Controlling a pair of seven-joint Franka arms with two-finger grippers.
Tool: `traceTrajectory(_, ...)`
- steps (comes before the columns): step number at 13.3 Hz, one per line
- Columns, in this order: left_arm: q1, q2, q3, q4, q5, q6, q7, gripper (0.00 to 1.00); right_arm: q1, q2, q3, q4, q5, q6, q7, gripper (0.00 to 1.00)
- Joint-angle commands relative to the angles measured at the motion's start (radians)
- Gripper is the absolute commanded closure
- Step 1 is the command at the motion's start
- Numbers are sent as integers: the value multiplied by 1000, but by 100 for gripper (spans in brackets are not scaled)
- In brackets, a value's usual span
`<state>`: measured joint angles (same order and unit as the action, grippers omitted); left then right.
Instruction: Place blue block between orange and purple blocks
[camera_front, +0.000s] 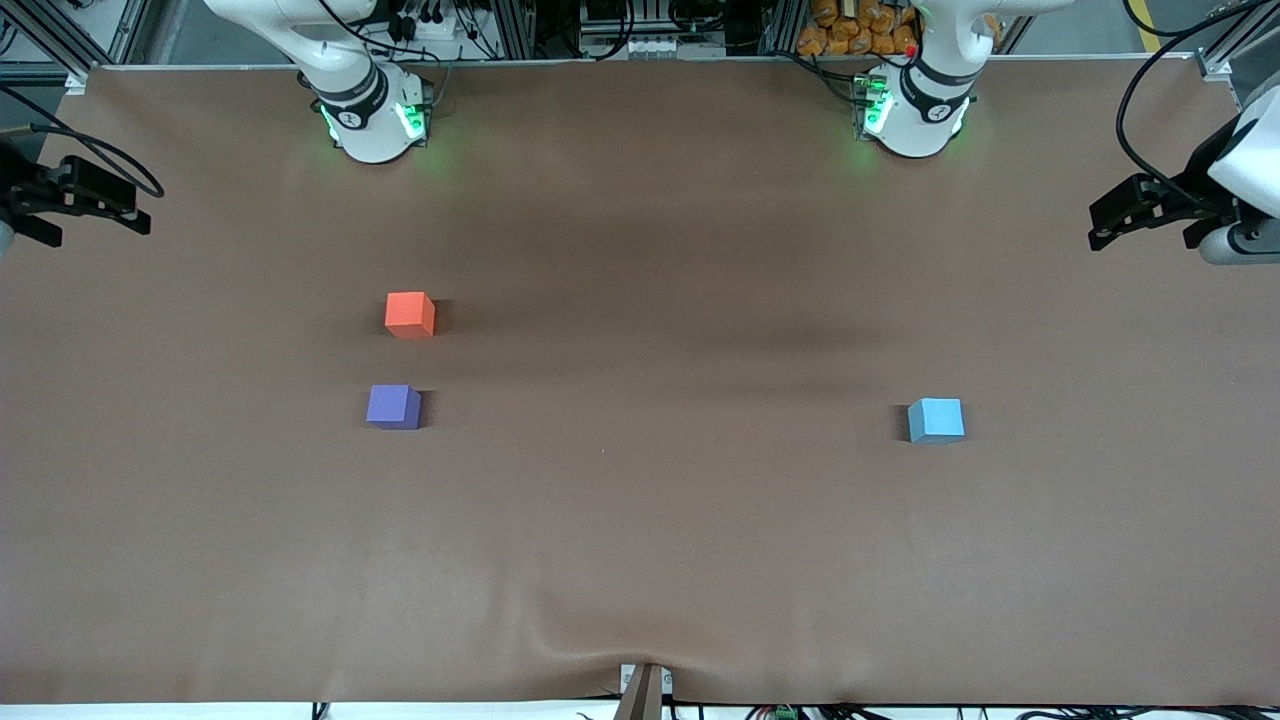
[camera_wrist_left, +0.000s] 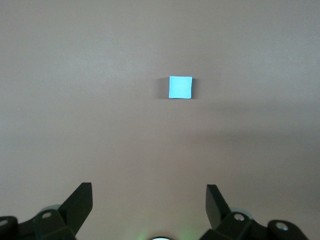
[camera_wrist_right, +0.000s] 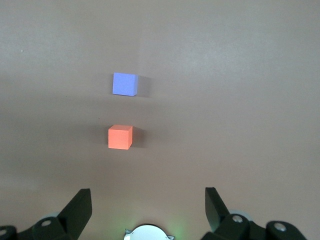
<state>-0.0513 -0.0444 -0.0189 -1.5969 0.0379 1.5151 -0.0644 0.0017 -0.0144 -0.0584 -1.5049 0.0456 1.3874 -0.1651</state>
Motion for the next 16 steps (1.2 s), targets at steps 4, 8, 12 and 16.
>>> traceTrajectory(4,-4,60,-3,-121,5,202,-11,0,11,7,-9,14,13,-13,-7,0)
traceTrajectory(8,-2,98,-6,-351,5,544,-41,0,9,7,-9,14,13,-13,-7,0)
traceTrajectory(12,-2,231,-6,-383,5,721,-43,0,12,7,-9,14,13,-14,-5,0)
traceTrajectory(16,-13,349,-7,-437,5,919,-41,0,9,7,-9,14,13,-14,-7,0)
